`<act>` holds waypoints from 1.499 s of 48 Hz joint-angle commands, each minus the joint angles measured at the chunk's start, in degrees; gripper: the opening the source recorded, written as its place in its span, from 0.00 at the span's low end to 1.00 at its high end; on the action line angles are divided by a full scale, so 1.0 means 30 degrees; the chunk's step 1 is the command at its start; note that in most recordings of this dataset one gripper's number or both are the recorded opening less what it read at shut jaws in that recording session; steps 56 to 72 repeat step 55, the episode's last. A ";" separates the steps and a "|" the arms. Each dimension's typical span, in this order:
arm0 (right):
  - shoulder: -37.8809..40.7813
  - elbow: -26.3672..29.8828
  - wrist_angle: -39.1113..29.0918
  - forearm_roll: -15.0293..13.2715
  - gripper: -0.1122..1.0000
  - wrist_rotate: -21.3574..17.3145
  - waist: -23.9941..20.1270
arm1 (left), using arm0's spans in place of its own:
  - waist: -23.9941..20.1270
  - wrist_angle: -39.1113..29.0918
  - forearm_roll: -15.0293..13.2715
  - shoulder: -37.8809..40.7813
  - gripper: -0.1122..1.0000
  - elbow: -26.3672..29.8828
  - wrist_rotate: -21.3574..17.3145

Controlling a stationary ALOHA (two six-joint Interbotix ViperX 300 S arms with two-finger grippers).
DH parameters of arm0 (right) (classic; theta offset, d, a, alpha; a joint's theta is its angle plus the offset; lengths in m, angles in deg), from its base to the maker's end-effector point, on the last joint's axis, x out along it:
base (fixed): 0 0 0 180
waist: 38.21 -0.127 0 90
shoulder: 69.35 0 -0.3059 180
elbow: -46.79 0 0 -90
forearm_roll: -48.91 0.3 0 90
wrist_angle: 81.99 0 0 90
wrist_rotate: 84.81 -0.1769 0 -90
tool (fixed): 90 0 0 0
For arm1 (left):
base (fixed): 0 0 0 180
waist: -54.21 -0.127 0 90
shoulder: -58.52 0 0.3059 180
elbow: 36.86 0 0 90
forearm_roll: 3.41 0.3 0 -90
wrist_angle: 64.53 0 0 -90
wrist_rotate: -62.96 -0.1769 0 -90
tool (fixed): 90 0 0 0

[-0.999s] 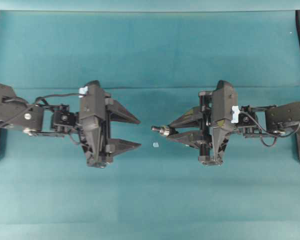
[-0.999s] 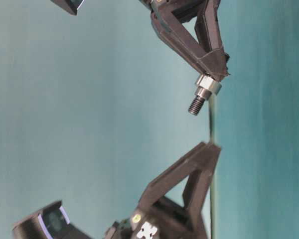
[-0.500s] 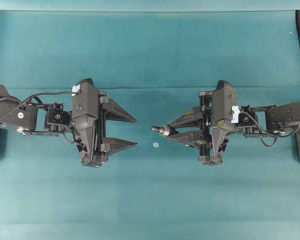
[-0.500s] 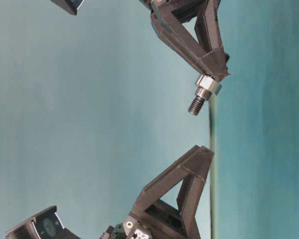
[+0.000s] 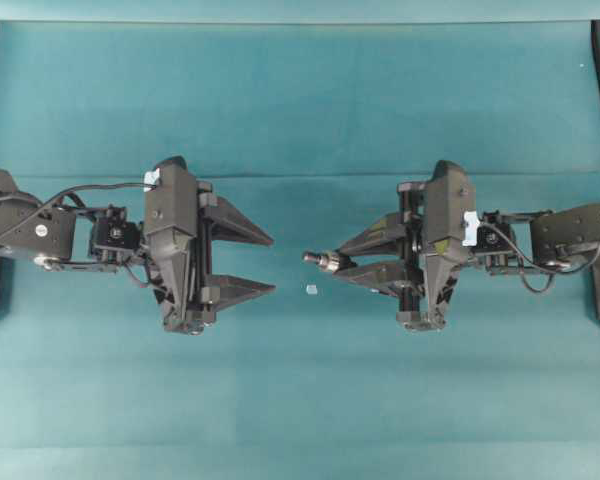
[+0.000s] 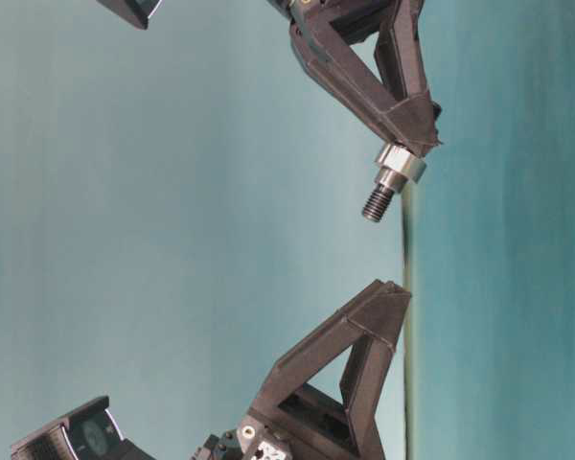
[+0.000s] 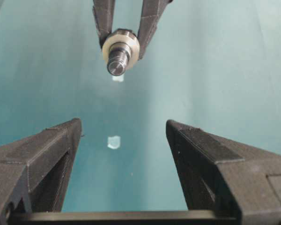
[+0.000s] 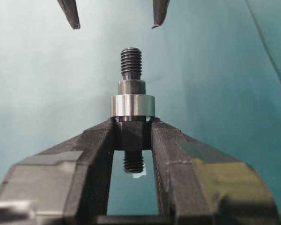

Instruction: Insert the washer onto the shaft with both hands.

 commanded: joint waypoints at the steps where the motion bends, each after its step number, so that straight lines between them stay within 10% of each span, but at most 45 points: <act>1: -0.0234 0.0264 0.0146 0.0029 0.10 0.0088 -0.0059 | 0.0000 0.0117 0.0059 -0.0264 0.83 0.0264 0.0029; 72: -0.0234 0.0264 -0.0059 0.0029 0.10 0.0117 -0.0059 | 0.0000 0.0088 0.0059 -0.0264 0.83 0.0264 0.0029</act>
